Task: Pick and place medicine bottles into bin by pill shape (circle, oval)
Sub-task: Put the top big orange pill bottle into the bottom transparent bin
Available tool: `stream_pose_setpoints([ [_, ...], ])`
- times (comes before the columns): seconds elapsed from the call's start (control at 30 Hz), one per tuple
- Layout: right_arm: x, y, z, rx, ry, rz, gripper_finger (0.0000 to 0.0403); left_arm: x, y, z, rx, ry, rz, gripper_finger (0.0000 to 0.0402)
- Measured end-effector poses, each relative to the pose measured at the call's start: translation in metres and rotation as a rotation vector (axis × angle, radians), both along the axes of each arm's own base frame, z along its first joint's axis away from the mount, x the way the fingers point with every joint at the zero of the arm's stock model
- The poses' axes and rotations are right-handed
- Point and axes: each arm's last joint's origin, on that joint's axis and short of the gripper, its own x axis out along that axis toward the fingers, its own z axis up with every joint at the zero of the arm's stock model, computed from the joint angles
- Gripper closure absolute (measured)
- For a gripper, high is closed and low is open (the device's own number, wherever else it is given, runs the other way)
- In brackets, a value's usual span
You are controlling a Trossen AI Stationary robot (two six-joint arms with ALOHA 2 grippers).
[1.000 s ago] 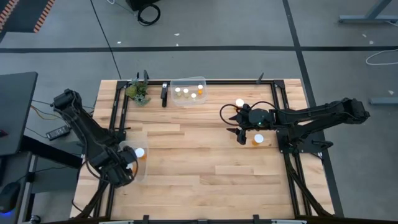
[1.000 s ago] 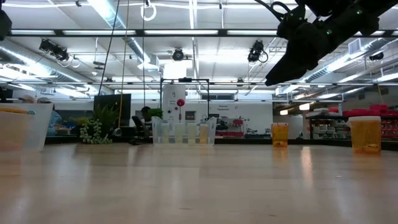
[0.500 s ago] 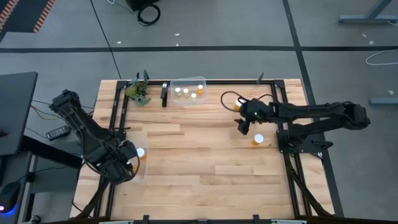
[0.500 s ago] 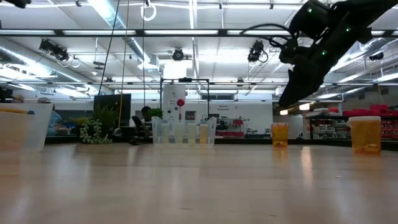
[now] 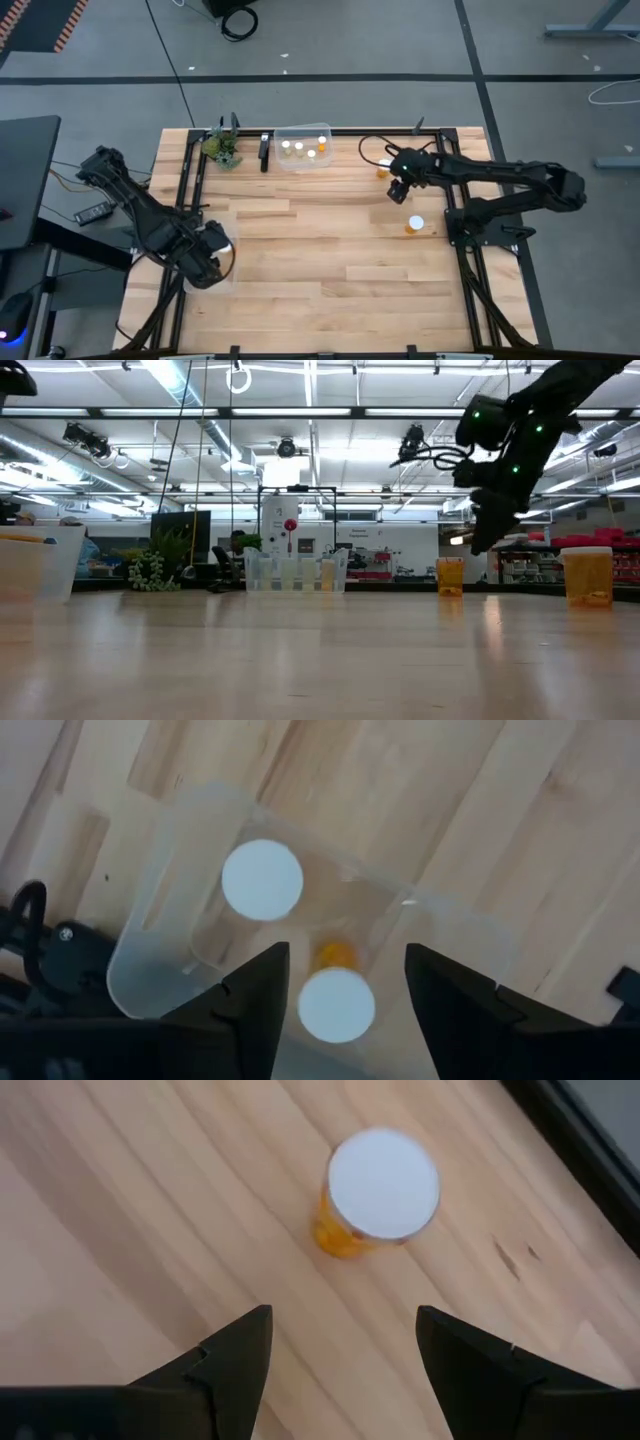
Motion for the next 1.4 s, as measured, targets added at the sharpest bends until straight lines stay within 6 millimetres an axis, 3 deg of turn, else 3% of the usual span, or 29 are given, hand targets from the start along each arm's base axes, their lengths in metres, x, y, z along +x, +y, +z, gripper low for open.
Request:
stream_pose_setpoints([
  [0.2,0.009,-0.024,-0.007,0.056,0.085,0.065,0.0142,0.004,0.003,0.002,0.001,-0.002,-0.006,0.0196],
  [0.4,0.013,-0.047,-0.013,0.086,0.180,0.109,0.0107,0.004,0.003,0.002,-0.005,0.004,-0.013,0.0199],
  [0.57,0.017,-0.066,-0.011,0.137,0.147,0.127,0.0078,0.004,0.003,0.002,-0.003,0.005,-0.021,0.0203],
  [0.73,0.025,-0.077,-0.008,0.188,0.105,0.187,0.0072,0.004,0.003,0.002,-0.006,0.007,-0.022,0.0203],
  [0.97,0.037,-0.085,-0.014,0.180,0.121,0.207,0.0090,0.004,0.003,0.002,-0.007,0.007,-0.022,0.0209],
  [1.27,0.040,-0.087,-0.015,0.164,0.115,0.207,0.0164,0.004,0.003,0.002,-0.012,0.010,-0.020,0.0212],
  [1.4,0.041,-0.085,-0.015,0.165,0.114,0.214,0.0180,0.003,0.003,0.002,-0.018,0.017,-0.022,0.0213],
])
